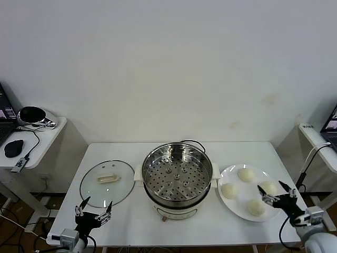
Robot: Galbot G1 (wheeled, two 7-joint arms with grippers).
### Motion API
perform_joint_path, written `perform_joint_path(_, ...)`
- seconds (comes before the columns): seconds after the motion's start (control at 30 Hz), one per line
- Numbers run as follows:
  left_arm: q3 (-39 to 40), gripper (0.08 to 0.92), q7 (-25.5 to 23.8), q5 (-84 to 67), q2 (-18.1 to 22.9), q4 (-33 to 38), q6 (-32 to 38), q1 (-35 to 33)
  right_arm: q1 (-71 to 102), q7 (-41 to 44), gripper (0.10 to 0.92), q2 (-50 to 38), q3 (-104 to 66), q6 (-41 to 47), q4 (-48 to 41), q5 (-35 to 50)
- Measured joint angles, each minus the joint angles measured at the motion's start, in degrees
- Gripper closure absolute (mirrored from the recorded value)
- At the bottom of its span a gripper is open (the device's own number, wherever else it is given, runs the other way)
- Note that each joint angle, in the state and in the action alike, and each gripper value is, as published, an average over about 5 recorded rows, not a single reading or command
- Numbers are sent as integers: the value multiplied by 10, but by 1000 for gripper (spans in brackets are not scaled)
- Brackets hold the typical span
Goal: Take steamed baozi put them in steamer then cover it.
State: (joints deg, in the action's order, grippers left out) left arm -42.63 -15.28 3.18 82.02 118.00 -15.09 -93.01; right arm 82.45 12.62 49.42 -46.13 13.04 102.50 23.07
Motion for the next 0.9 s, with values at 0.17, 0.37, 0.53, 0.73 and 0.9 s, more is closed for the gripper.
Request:
perform_joint_path(0.17,9,177,-1,4,4,9,-1,-2,-51,53,203,-51,16,15,-27,-55)
perform_joint_path(0.37,16,177,-1,6,5,18,-1,-3,-145,184,203,-119,59,15,-69,-163)
perform_joint_path(0.53,14,177,0,4,7,26,-3,-3,-246,306,203,-155,126,-12,-112,-250)
perform_joint_path(0.73,11,177,-2,0,14,44,-9,-10,-382,430,203,-172,246,-44,-173,-329)
perform_joint_path(0.9,15,177,-4,0,23,67,-12,-19,-493,498,203,-170,359,-66,-226,-380)
